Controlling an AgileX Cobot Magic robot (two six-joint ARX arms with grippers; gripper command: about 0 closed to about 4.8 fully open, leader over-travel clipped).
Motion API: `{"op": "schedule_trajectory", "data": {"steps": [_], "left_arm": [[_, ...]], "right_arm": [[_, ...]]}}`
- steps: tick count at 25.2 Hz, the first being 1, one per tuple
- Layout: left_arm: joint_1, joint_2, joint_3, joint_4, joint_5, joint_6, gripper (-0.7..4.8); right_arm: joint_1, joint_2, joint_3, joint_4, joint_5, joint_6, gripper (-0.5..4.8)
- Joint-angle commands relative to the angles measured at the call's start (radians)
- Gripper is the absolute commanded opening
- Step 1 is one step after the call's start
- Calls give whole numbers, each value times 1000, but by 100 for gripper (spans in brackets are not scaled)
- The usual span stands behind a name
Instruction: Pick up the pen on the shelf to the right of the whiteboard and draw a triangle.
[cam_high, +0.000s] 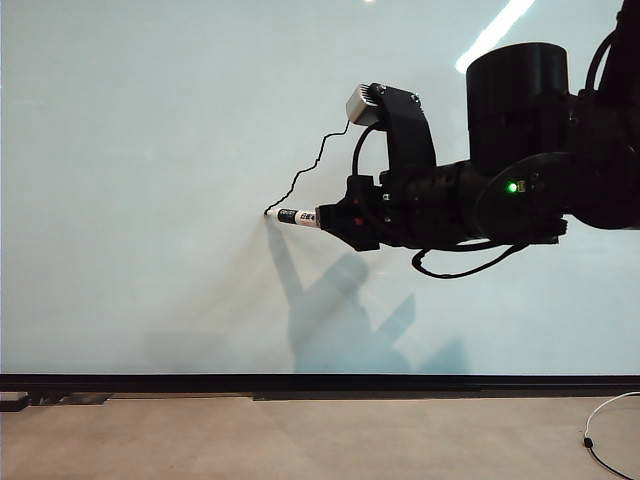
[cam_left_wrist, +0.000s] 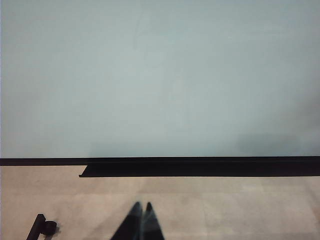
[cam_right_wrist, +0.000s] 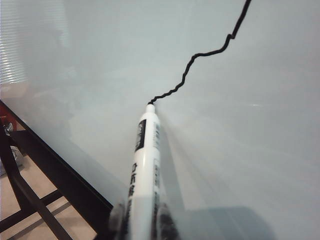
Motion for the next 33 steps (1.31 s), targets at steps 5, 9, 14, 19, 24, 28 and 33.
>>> {"op": "schedule_trajectory", "data": {"steps": [5, 9, 14, 19, 24, 28, 33], "left_arm": [[0, 0, 3, 7, 4, 0, -5], [0, 0, 3, 7, 4, 0, -5], [0, 0, 3, 7, 4, 0, -5], [0, 0, 3, 6, 4, 0, -5], [0, 0, 3, 7, 4, 0, -5], [0, 0, 3, 7, 4, 0, -5], [0, 0, 3, 6, 4, 0, -5]], "right_arm": [[10, 12, 8, -5, 29, 10, -3], [16, 12, 13, -5, 29, 10, -3], [27, 12, 19, -12, 34, 8, -3], [27, 12, 18, -12, 44, 3, -3], [25, 11, 17, -12, 63, -18, -3], [17, 11, 16, -12, 72, -18, -3], [5, 9, -5, 5, 85, -18, -3]]}}
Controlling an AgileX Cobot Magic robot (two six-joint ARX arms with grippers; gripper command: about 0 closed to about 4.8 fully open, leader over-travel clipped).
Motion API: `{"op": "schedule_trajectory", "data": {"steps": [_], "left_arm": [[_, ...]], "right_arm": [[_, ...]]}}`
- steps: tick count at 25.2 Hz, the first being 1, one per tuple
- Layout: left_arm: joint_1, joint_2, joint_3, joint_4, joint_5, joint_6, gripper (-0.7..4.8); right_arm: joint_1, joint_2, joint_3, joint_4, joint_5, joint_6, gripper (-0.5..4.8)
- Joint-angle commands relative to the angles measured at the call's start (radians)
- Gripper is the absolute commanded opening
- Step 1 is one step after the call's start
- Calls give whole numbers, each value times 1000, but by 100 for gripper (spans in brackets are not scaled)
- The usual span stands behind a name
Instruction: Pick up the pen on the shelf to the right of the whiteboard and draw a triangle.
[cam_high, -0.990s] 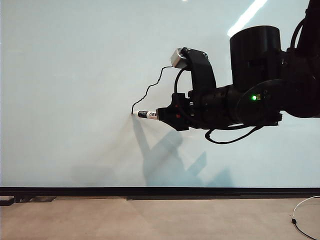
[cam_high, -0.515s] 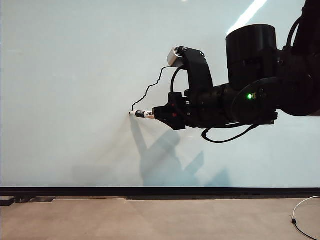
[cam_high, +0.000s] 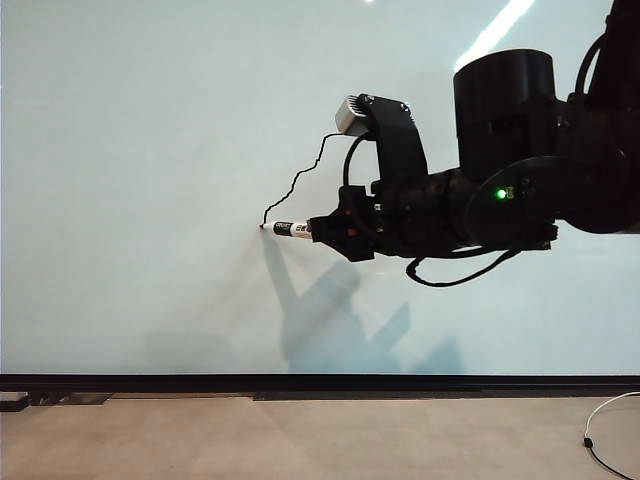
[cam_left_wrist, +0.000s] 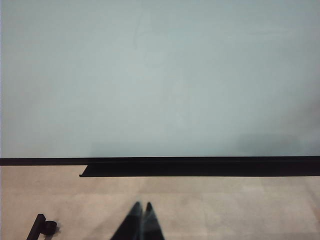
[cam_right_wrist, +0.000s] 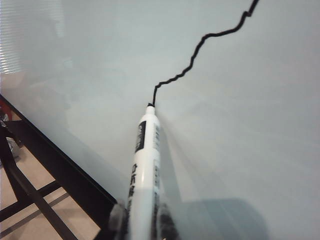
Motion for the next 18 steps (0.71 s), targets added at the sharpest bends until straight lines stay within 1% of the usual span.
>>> {"op": "schedule_trajectory", "data": {"steps": [1, 4, 18], "left_arm": [[0, 0, 3, 7, 4, 0, -5], [0, 0, 3, 7, 4, 0, -5], [0, 0, 3, 7, 4, 0, -5]], "right_arm": [[-16, -5, -19, 43, 51, -2, -3], [-28, -5, -42, 81, 52, -2, -3], [-77, -24, -72, 95, 52, -2, -3]]}}
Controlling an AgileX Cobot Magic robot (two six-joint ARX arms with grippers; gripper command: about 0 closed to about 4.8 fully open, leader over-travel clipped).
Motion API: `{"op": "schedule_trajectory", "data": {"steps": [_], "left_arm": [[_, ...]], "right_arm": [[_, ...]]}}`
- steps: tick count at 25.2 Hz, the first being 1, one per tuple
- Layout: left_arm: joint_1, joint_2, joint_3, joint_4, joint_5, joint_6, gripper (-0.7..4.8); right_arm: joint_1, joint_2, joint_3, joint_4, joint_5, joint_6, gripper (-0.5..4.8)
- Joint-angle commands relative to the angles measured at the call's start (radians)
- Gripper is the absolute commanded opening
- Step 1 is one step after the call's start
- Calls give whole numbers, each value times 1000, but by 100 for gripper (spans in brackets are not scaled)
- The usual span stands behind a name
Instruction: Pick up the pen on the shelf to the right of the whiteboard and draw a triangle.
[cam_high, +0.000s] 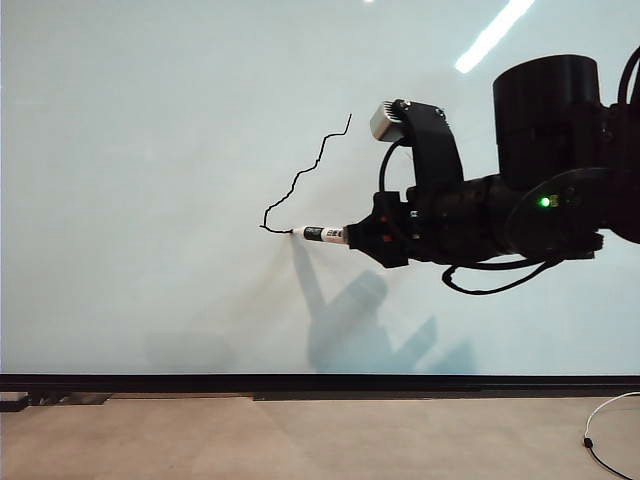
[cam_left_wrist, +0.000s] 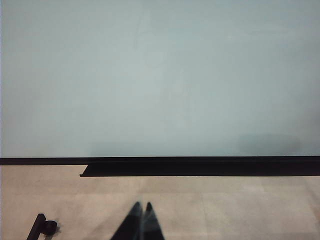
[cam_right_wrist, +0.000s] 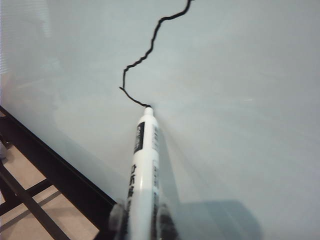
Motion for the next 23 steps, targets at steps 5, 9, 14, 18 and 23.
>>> {"op": "schedule_trajectory", "data": {"steps": [5, 9, 14, 18, 23], "left_arm": [[0, 0, 4, 7, 4, 0, -5], [0, 0, 4, 7, 4, 0, -5], [0, 0, 4, 7, 4, 0, -5], [0, 0, 4, 7, 4, 0, -5], [0, 0, 4, 7, 4, 0, -5]], "right_arm": [[-29, -23, -22, 39, 63, -6, -3], [-50, -40, -57, 60, 64, -6, -3], [-76, -48, -93, 90, 67, -5, -3], [-93, -51, -107, 93, 67, -5, -3], [-114, -51, -142, 146, 67, -4, -3]]}}
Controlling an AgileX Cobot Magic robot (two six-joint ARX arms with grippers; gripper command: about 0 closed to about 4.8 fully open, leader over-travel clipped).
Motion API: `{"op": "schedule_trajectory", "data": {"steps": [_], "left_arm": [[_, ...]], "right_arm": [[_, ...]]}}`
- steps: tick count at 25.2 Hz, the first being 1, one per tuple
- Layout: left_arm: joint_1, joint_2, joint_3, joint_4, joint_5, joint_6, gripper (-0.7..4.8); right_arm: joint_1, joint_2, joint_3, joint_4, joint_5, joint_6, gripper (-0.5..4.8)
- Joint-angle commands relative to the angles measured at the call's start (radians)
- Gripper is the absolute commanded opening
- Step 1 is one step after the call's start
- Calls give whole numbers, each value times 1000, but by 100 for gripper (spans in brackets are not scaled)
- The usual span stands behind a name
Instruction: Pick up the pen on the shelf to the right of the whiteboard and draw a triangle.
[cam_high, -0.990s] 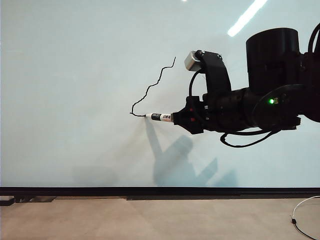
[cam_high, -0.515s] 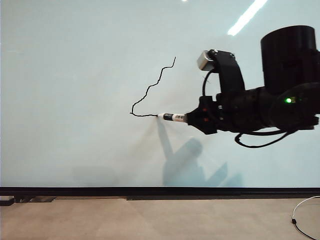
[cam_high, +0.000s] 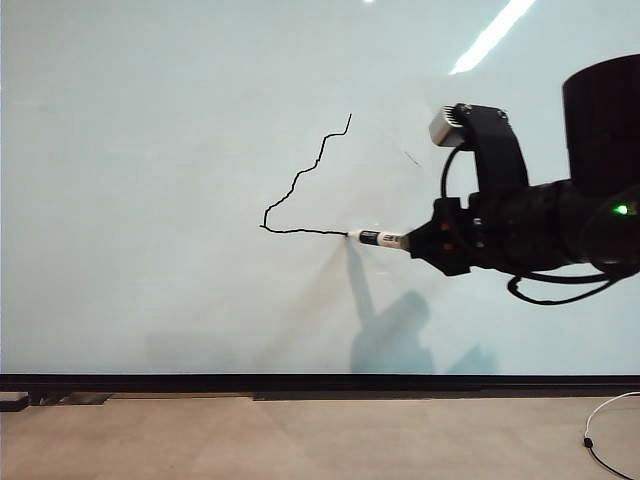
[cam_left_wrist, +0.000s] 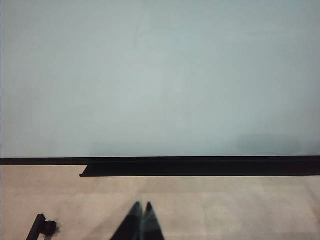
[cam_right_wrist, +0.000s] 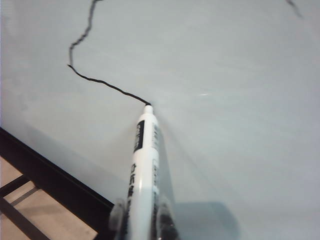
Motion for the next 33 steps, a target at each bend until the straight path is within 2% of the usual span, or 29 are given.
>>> {"op": "schedule_trajectory", "data": {"steps": [1, 13, 33], "left_arm": [[0, 0, 4, 7, 4, 0, -5], [0, 0, 4, 6, 4, 0, -5], [0, 0, 4, 7, 4, 0, -5]], "right_arm": [[-23, -8, -12, 55, 63, 6, -3], [-93, -55, -70, 54, 58, 7, -3], [-153, -75, -134, 63, 59, 1, -3]]}}
